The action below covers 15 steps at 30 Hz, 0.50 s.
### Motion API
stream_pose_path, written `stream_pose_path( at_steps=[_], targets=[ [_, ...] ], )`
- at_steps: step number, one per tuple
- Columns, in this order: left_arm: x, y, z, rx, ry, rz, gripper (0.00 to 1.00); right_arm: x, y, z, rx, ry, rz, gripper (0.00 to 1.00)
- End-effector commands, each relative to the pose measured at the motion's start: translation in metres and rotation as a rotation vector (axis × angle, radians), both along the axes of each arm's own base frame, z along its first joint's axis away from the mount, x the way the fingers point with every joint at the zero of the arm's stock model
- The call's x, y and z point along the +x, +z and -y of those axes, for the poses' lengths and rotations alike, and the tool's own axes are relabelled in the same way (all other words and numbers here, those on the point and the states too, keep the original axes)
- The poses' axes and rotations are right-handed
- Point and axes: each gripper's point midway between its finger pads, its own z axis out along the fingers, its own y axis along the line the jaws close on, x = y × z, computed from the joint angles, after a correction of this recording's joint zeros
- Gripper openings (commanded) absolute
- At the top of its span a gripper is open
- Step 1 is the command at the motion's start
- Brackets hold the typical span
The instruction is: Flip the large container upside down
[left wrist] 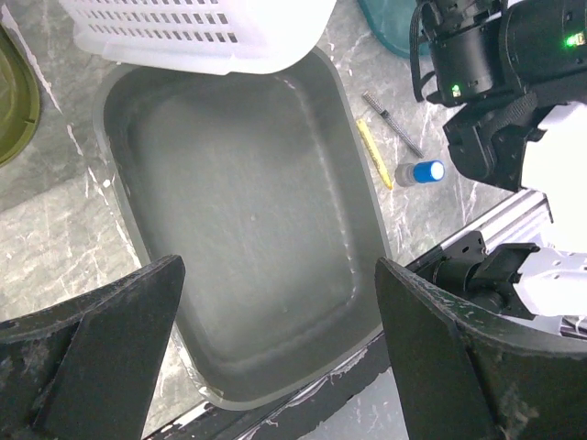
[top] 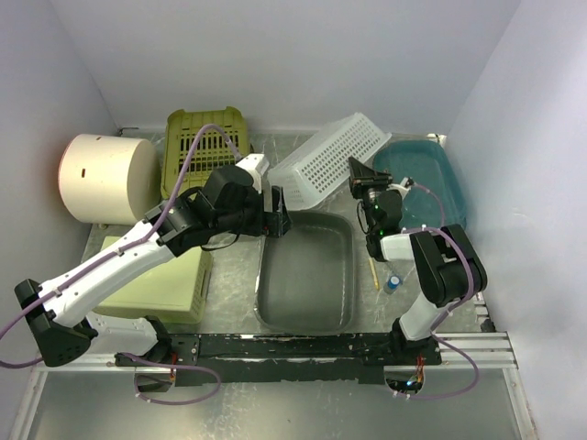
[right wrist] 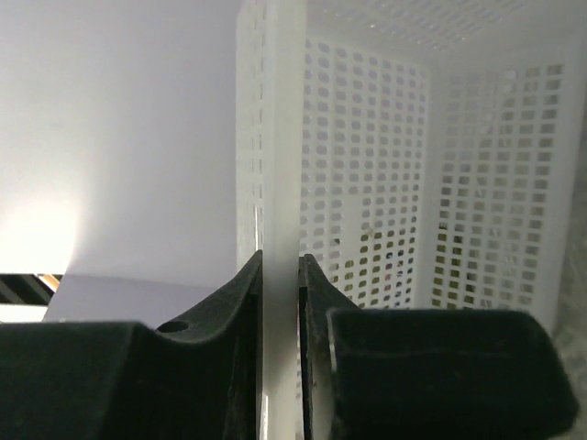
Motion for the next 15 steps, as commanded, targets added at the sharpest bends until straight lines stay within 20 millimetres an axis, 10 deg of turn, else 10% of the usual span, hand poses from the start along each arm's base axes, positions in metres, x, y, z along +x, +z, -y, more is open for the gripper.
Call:
stream_pose_path(
  at_steps=[1,15],
  targets=[
    [0.01,0.0,0.003,-0.017,0.024,0.029,0.96,-0.015,0.006,0.006,0.093,-0.001,0.0,0.08],
    [0.016,-0.024,0.024,-0.002,-0.041,-0.006,0.96,-0.054,-0.047,0.024,-0.035,-0.06,-0.308,0.25]
  ],
)
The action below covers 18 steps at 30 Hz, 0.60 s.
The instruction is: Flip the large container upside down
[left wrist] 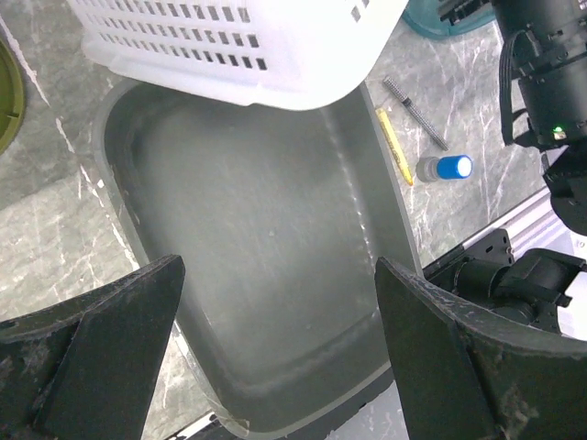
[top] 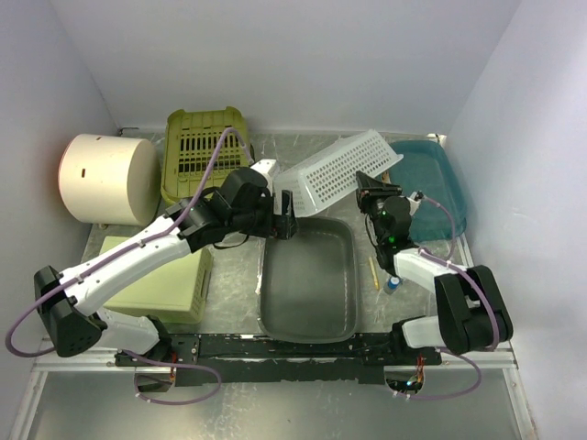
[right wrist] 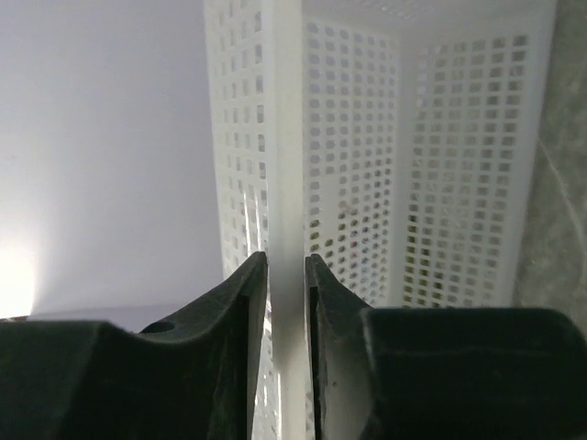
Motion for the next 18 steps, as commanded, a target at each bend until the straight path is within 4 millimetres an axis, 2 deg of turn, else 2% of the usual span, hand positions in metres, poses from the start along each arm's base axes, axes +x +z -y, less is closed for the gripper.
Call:
stream_pose_path(
  at_steps=[1,2,4,9,13,18],
  targets=[
    [0.005,0.007,0.013,-0.051,-0.033,0.024,0.96,-0.015,-0.036,0.004,-0.067,0.002,-0.126,0.31],
    [0.005,0.006,0.013,-0.053,-0.034,0.022,0.96,-0.017,-0.038,0.003,-0.068,0.011,-0.13,0.39],
    [0.004,0.004,0.012,-0.054,-0.032,0.019,0.96,-0.02,-0.043,-0.001,-0.065,0.034,-0.136,0.48],
    [0.006,0.004,0.01,-0.046,-0.021,0.026,0.96,-0.014,-0.048,-0.011,-0.079,0.079,-0.137,0.58],
    [0.008,0.005,0.011,-0.045,-0.02,0.034,0.96,0.005,-0.051,-0.022,-0.115,0.117,-0.158,0.59],
    [0.008,0.011,0.01,-0.054,-0.015,0.042,0.96,0.038,-0.051,-0.035,-0.122,0.139,-0.139,0.6]
  ],
)
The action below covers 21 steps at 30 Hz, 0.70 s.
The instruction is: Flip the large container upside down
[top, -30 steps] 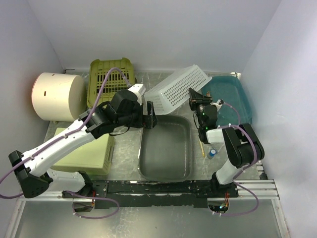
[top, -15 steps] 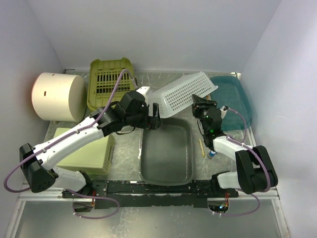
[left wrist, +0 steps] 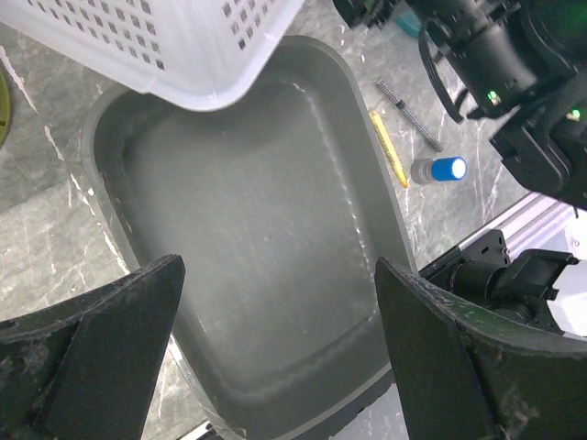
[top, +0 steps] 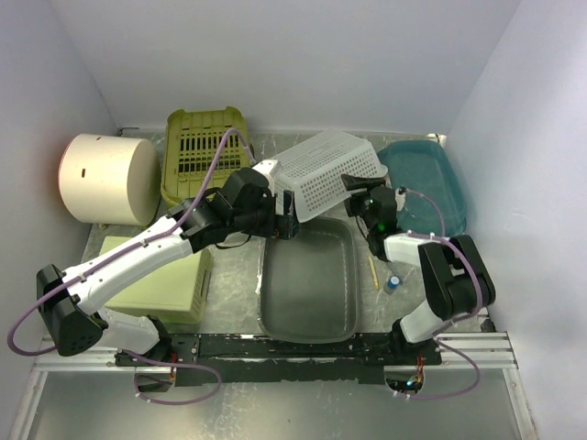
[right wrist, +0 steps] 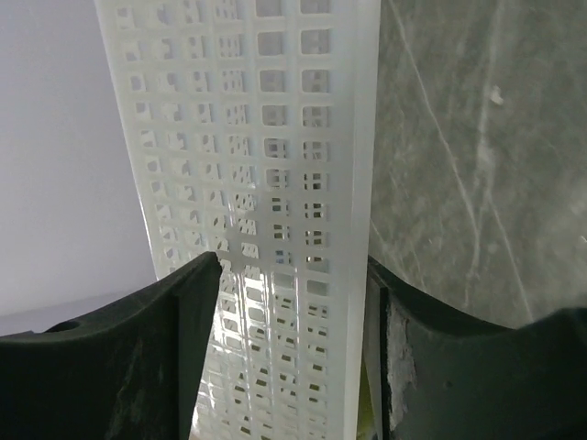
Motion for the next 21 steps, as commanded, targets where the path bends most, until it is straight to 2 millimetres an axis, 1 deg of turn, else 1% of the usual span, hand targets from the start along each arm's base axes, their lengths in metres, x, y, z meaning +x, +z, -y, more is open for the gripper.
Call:
stream_pose_path(
  at_steps=[1,2,4,6,7,10,11,14,16,18,21],
  targets=[
    [0.005,0.018,0.002,-0.051,0.002,0.047,0.96,0.033,0.019,-0.016,-0.019,0.046,0.069,0.62],
    [0.004,0.018,0.002,-0.055,0.0,0.047,0.96,0.043,0.018,-0.021,-0.031,0.062,0.067,0.64],
    [0.002,0.016,0.001,-0.055,-0.003,0.039,0.96,0.05,0.015,-0.03,-0.054,0.107,0.043,0.72],
    [0.001,0.016,0.0,-0.044,-0.008,0.037,0.96,0.048,0.012,-0.032,-0.116,0.143,0.005,0.93],
    [0.0,0.017,0.0,-0.041,-0.014,0.036,0.96,0.045,0.006,-0.033,-0.175,0.165,-0.035,0.98],
    [0.0,0.022,0.0,-0.046,-0.023,0.047,0.97,0.029,-0.012,-0.027,-0.293,0.213,-0.169,1.0],
    [0.0,0.025,0.001,-0.049,-0.027,0.051,0.96,0.021,-0.022,-0.02,-0.337,0.219,-0.239,1.0],
    [0.001,0.027,0.007,-0.035,-0.042,0.054,0.96,0.01,-0.026,-0.007,-0.464,0.236,-0.317,1.0],
    [0.0,0.028,0.014,-0.023,-0.055,0.064,0.96,0.009,-0.023,-0.001,-0.537,0.258,-0.355,1.0],
    [-0.003,0.027,0.022,-0.016,-0.07,0.07,0.96,0.004,-0.026,0.006,-0.6,0.29,-0.411,1.0],
    [-0.008,0.024,0.035,-0.011,-0.094,0.069,0.96,-0.004,-0.022,0.009,-0.667,0.341,-0.434,1.0]
  ],
)
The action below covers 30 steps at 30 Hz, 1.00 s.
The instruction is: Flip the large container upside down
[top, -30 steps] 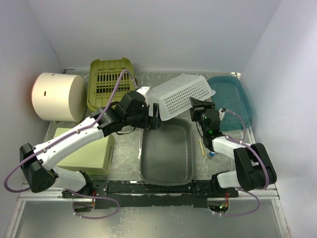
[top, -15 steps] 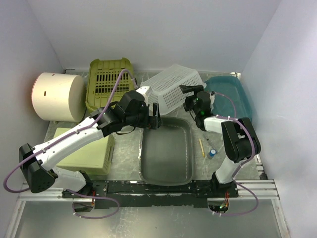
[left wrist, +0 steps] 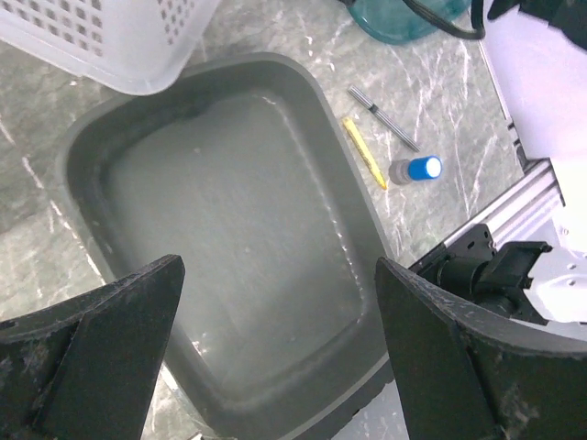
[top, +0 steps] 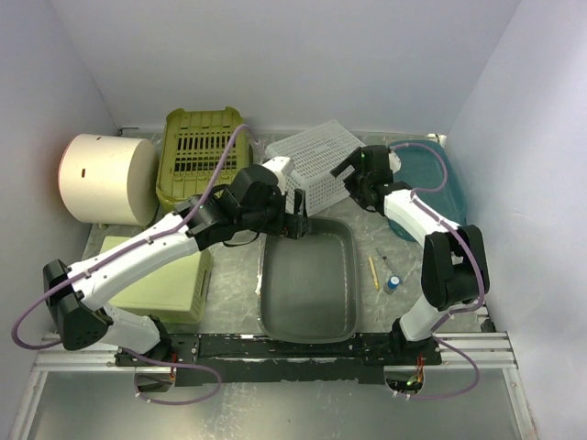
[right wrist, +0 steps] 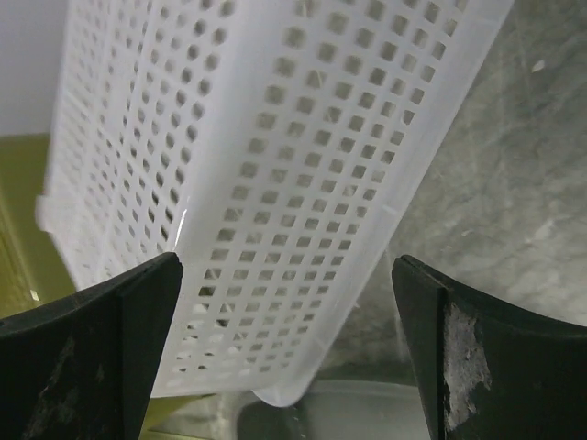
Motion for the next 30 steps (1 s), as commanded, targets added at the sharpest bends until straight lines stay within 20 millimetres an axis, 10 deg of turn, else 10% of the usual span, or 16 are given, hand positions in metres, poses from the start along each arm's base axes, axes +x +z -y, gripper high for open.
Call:
stream_pose_path(
  at_steps=[1,16,30],
  targets=[
    [-0.005,0.005,0.021,-0.001,-0.046,0.025,0.96,-0.032,-0.009,0.018,-0.184,0.105,-0.119,1.0],
    [-0.007,-0.025,0.054,0.015,-0.091,-0.022,0.96,-0.164,-0.022,0.027,-0.37,0.597,-0.121,0.9],
    [0.004,-0.038,0.065,-0.024,-0.094,-0.078,0.96,-0.188,-0.066,0.023,-0.329,0.66,-0.201,0.43]
  ],
)
